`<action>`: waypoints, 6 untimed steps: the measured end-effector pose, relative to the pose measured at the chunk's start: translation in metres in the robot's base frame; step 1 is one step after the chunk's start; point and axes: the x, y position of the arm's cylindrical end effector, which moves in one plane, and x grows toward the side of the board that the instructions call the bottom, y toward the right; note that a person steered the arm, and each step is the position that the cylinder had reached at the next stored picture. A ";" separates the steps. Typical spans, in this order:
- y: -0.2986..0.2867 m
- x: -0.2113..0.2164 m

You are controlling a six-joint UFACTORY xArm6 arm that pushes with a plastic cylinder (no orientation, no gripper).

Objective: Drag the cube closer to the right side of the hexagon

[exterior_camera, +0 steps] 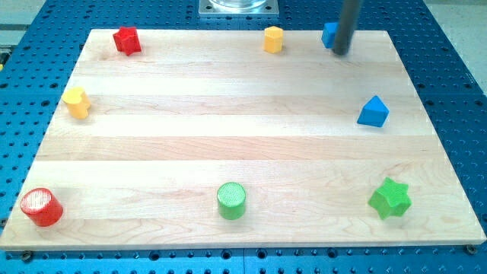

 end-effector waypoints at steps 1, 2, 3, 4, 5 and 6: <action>0.041 -0.021; 0.034 -0.048; 0.003 -0.052; -0.053 -0.052; -0.110 -0.049; -0.158 -0.031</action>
